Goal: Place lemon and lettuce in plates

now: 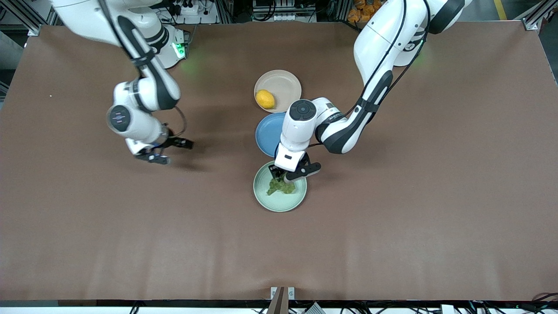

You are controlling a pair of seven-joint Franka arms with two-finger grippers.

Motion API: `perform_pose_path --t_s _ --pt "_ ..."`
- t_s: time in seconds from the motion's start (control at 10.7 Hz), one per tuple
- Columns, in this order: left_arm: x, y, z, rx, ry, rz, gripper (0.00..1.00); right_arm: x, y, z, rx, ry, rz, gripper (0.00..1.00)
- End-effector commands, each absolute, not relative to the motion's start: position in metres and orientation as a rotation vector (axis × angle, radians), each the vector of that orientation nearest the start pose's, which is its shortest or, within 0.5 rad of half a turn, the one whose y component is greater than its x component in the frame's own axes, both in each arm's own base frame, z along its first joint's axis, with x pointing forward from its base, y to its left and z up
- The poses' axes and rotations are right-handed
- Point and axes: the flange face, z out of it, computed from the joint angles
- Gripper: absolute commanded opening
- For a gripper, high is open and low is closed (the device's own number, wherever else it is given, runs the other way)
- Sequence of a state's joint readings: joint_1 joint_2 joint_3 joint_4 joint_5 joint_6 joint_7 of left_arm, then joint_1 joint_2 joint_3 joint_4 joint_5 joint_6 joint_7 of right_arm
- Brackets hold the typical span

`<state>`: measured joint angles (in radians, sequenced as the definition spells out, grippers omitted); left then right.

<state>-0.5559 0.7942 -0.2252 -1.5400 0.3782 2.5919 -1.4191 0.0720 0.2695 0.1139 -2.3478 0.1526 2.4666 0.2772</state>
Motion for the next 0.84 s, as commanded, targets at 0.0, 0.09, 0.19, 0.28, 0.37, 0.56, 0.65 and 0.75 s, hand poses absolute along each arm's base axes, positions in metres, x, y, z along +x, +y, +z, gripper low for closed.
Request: perform_pose_path --t_s 0.0,0.09,0.19,0.28,0.37,0.56,0.65,0.75 --pt "0.547 -0.496 0.255 -3.266 -0.727 -0.459 1.0 0.49 0.01 0.195 -3.022 0.212 0.253 1.0" --pt "0.554 -0.488 0.272 -3.256 -0.742 -0.486 1.0 0.49 -0.013 0.188 -3.018 0.18 0.239 1.0" --pt "0.556 -0.484 0.292 -3.235 -0.739 -0.502 1.0 0.489 -0.016 0.187 -3.017 0.169 0.239 1.0" --pt "0.56 -0.475 0.314 -3.205 -0.701 -0.513 1.0 0.49 -0.016 0.19 -3.018 0.168 0.232 1.0" --pt "0.567 -0.461 0.335 -3.179 -0.642 -0.516 1.0 0.492 -0.016 0.195 -3.02 0.165 0.221 1.0" --pt "0.566 -0.441 0.39 -3.146 -0.681 -0.472 1.0 0.5 -0.02 0.214 -3.033 0.16 0.157 1.0" --pt "0.565 -0.433 0.412 -3.138 -0.677 -0.471 1.0 0.513 -0.023 0.226 -3.05 0.143 0.1 1.0" --pt "0.57 -0.414 0.431 -3.14 -0.614 -0.453 1.0 0.53 -0.03 0.243 -3.066 0.133 0.034 1.0"
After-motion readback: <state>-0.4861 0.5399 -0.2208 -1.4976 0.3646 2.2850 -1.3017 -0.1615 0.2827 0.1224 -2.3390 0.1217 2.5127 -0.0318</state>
